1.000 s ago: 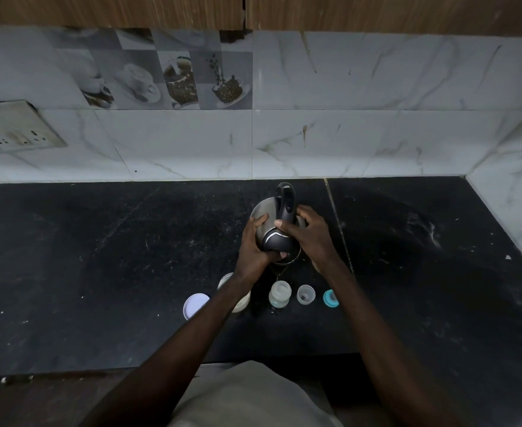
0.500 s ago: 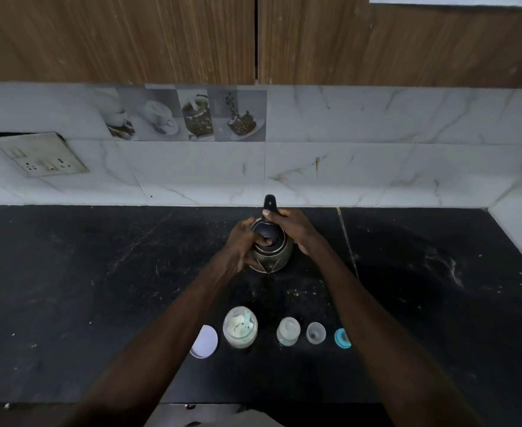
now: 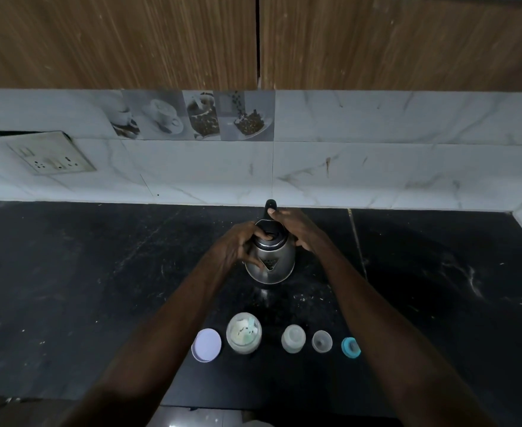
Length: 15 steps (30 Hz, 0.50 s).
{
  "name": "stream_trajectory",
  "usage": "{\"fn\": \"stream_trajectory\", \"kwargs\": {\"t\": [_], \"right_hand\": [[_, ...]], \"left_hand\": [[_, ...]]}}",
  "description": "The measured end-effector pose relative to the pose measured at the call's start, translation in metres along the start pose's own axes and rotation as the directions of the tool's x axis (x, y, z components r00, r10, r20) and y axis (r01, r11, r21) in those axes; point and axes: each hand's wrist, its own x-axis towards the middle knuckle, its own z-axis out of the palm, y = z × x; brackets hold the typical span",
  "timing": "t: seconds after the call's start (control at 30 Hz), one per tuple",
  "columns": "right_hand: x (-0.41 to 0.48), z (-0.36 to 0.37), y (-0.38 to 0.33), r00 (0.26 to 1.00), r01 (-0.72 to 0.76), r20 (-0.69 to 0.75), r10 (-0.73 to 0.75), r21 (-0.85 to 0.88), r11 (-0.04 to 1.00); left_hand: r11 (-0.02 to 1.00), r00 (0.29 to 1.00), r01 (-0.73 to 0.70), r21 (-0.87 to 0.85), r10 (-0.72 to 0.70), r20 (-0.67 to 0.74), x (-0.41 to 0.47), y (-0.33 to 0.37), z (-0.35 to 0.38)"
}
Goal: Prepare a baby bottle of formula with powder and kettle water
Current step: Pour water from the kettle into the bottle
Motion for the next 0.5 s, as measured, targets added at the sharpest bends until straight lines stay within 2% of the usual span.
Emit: {"fn": "stream_trajectory", "kwargs": {"t": [0.13, 0.37, 0.5], "right_hand": [[0.006, 0.004, 0.005, 0.999, 0.02, -0.026, -0.022, -0.045, 0.999], [-0.001, -0.001, 0.019, 1.0, 0.023, 0.001, -0.023, 0.043, 0.999], [-0.018, -0.018, 0.051, 0.998, 0.013, -0.062, -0.008, 0.08, 0.997]], "left_hand": [[0.996, 0.997, 0.077, 0.033, -0.077, -0.005, 0.007, 0.002, -0.005], [0.997, 0.997, 0.056, 0.058, -0.059, 0.053, 0.011, 0.006, -0.009], [0.998, 0.998, 0.003, 0.069, -0.008, 0.068, 0.006, 0.005, -0.013]]}}
